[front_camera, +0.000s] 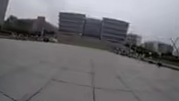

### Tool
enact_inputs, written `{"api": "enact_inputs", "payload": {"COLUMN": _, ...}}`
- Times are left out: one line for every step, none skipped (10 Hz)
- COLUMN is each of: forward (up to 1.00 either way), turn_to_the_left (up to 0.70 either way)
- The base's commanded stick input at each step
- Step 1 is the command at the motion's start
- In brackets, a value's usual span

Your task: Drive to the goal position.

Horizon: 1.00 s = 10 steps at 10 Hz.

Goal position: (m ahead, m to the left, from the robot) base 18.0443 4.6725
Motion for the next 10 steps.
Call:
{"api": "enact_inputs", "payload": {"forward": 1.0, "turn_to_the_left": 0.0}}
{"api": "enact_inputs", "payload": {"forward": 1.0, "turn_to_the_left": 0.0}}
{"api": "enact_inputs", "payload": {"forward": 1.0, "turn_to_the_left": 0.0}}
{"api": "enact_inputs", "payload": {"forward": 1.0, "turn_to_the_left": 0.0}}
{"api": "enact_inputs", "payload": {"forward": 1.0, "turn_to_the_left": 0.0}}
{"api": "enact_inputs", "payload": {"forward": 1.0, "turn_to_the_left": 0.0}}
{"api": "enact_inputs", "payload": {"forward": 1.0, "turn_to_the_left": 0.0}}
{"api": "enact_inputs", "payload": {"forward": 1.0, "turn_to_the_left": 0.0}}
{"api": "enact_inputs", "payload": {"forward": 1.0, "turn_to_the_left": 0.0}}
{"api": "enact_inputs", "payload": {"forward": 1.0, "turn_to_the_left": 0.0}}
